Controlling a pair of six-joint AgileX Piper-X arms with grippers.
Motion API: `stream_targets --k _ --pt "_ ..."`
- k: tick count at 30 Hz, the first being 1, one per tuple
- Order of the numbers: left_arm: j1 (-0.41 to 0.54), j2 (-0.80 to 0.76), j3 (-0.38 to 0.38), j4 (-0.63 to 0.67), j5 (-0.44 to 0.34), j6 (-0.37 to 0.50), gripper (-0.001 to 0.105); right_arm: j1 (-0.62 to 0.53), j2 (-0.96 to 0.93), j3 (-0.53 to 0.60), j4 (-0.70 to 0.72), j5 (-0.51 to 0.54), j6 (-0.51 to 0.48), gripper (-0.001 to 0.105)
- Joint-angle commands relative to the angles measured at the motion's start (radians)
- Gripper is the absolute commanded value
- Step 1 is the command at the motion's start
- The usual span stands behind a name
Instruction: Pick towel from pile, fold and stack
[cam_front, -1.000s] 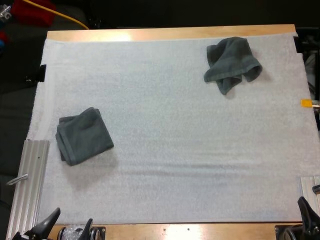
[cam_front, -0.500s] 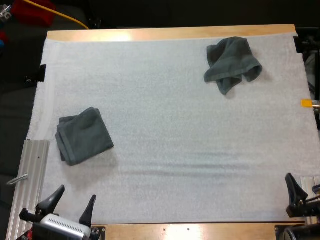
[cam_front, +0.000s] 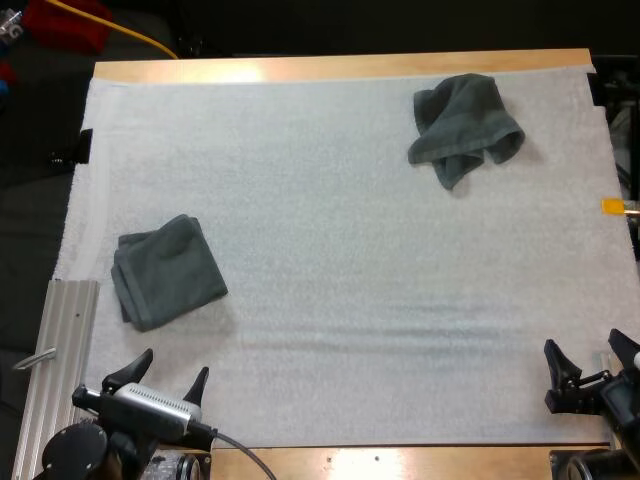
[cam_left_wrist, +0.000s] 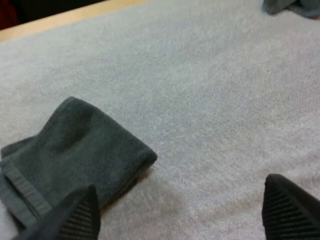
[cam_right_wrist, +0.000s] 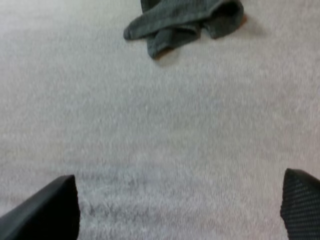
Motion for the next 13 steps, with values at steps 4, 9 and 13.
stream_targets --k 4,9,13 --pt "0.000 -0.137 0.019 -0.035 0.004 -0.017 0.065 -0.004 -0.047 0.023 -0.013 -0.003 -0.003 0.079" --pt "0.000 -0.137 0.021 -0.048 0.004 -0.017 0.065 -0.004 -0.047 0.050 0.001 -0.003 -0.003 0.079" --pt "0.000 -0.137 0.021 -0.048 0.004 -0.017 0.065 -0.004 -0.047 0.054 0.000 -0.003 -0.003 0.079"
